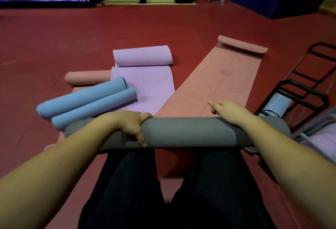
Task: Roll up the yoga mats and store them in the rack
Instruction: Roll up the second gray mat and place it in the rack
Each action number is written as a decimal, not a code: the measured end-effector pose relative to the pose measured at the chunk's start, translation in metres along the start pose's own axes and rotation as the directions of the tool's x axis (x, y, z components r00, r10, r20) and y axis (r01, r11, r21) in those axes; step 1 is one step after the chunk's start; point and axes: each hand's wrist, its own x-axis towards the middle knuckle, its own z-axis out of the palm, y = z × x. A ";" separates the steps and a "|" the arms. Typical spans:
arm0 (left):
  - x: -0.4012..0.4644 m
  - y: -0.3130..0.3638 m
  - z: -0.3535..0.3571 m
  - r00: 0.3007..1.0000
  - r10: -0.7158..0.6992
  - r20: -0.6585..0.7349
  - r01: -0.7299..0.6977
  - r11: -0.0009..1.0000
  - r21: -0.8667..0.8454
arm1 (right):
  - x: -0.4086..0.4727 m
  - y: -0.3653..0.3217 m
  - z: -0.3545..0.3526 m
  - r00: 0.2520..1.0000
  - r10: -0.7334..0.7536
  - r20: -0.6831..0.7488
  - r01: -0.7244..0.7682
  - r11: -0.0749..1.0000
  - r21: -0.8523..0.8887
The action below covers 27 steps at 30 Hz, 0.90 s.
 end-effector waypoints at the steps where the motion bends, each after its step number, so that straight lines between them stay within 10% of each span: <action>1: 0.004 -0.002 -0.005 0.999 -0.005 0.051 0.008 0.999 -0.046 | -0.004 -0.001 0.001 0.999 -0.023 -0.036 0.022 0.999 -0.048; 13: 0.036 -0.002 -0.030 0.946 -0.033 0.322 0.154 0.921 -0.357 | -0.021 -0.004 0.054 0.944 -0.110 -0.311 -0.026 0.915 -0.403; 19: 0.020 -0.011 -0.013 0.984 0.035 -0.172 -0.087 0.949 -0.304 | -0.004 -0.006 0.052 0.956 -0.089 -0.280 -0.029 0.920 -0.392; 27: 0.009 -0.003 0.074 0.676 0.188 -0.712 0.048 0.954 0.297 | 0.015 -0.014 0.041 0.995 0.035 -0.097 -0.067 0.937 -0.343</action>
